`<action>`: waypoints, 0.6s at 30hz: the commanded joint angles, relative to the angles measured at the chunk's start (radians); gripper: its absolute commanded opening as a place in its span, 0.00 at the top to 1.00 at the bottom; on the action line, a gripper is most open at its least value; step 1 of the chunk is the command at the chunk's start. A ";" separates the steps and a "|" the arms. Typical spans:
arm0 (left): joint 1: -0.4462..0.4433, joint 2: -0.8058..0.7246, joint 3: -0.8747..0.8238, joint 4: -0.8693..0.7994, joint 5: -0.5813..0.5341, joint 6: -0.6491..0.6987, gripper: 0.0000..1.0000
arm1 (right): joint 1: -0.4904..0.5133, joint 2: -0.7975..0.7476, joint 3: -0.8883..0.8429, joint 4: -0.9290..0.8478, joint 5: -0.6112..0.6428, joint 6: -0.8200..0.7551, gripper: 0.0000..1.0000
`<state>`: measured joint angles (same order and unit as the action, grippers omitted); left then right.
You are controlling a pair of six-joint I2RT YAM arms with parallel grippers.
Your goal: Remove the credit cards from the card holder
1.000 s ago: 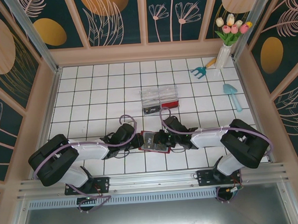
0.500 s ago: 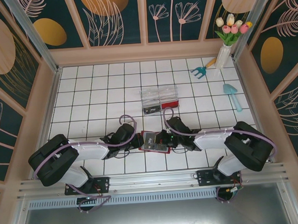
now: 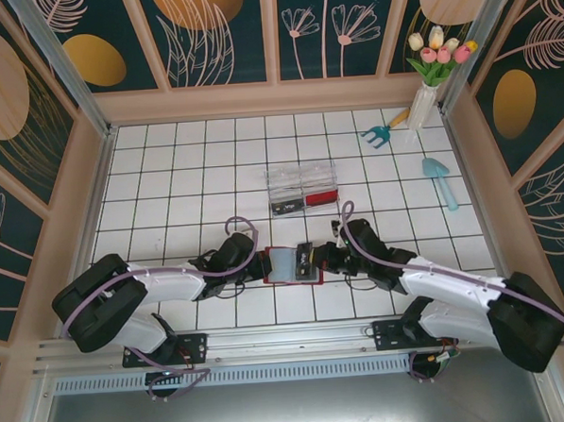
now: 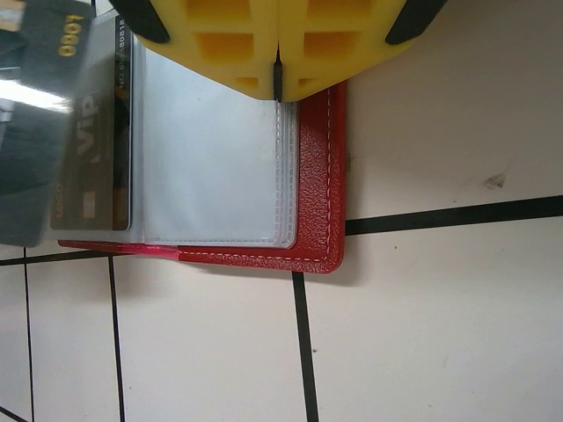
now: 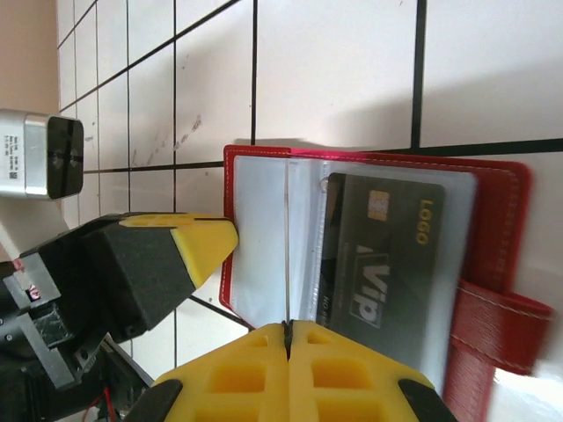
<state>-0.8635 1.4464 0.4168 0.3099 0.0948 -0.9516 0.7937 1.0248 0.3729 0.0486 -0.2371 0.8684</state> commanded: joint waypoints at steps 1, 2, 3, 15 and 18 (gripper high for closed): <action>0.003 -0.037 -0.013 -0.078 -0.026 -0.009 0.97 | -0.004 -0.069 0.074 -0.168 0.068 -0.115 1.00; 0.003 -0.055 -0.012 -0.082 -0.030 -0.009 0.94 | -0.004 -0.077 0.098 -0.199 0.076 -0.145 1.00; 0.003 -0.079 -0.008 -0.089 -0.039 -0.009 0.90 | -0.002 -0.081 0.123 -0.227 0.088 -0.178 1.00; 0.003 -0.554 -0.001 -0.323 -0.290 -0.013 0.10 | 0.047 0.180 0.552 -0.445 0.291 -0.854 1.00; 0.004 -0.663 -0.018 -0.376 -0.330 -0.013 0.02 | 0.062 0.238 0.613 -0.450 0.303 -1.049 1.00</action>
<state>-0.8635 0.8513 0.4168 0.0349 -0.1490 -0.9695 0.8410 1.2255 0.9295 -0.3382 0.0101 0.1013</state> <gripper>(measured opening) 0.977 0.047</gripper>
